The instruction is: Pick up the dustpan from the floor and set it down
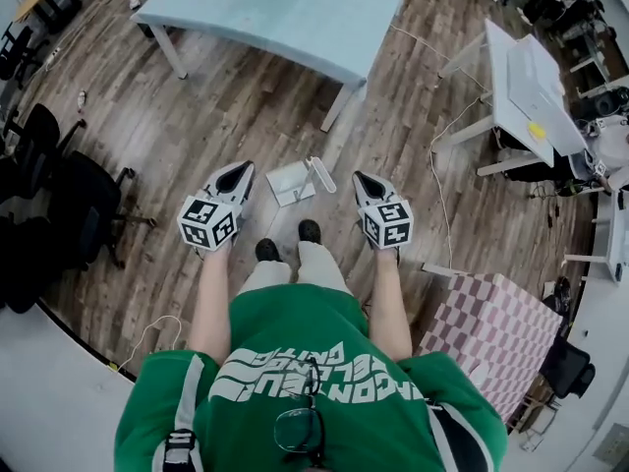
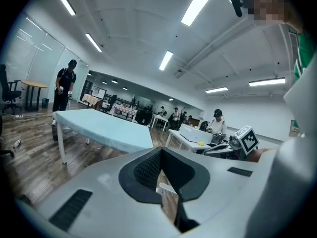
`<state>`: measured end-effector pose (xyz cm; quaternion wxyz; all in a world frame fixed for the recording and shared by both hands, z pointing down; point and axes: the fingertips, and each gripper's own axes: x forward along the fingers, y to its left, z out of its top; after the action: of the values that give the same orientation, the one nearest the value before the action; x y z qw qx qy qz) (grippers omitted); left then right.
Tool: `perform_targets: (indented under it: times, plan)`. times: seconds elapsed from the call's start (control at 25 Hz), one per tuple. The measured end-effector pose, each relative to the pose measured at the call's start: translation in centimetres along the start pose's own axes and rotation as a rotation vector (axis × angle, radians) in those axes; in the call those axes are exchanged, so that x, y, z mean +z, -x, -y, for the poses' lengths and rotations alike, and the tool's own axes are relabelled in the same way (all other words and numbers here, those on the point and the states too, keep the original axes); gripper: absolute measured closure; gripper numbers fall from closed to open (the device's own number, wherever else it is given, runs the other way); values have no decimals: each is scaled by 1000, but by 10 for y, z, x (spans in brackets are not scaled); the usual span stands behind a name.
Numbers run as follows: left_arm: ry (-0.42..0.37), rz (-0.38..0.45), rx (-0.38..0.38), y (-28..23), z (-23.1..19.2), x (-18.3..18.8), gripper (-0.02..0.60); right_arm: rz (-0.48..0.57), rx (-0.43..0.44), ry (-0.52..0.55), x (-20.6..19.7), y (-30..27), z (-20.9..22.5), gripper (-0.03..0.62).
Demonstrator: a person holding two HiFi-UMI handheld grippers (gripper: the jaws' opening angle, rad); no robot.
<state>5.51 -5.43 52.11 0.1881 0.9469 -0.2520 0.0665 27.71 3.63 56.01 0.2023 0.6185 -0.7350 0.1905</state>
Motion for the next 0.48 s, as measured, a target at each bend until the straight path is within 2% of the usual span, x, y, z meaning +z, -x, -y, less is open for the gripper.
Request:
perform_targets:
  times: [0.48]
  plan:
    - [50,-24,106,-27,-24,-14,578,-120,99,32,-19,-80,28,586]
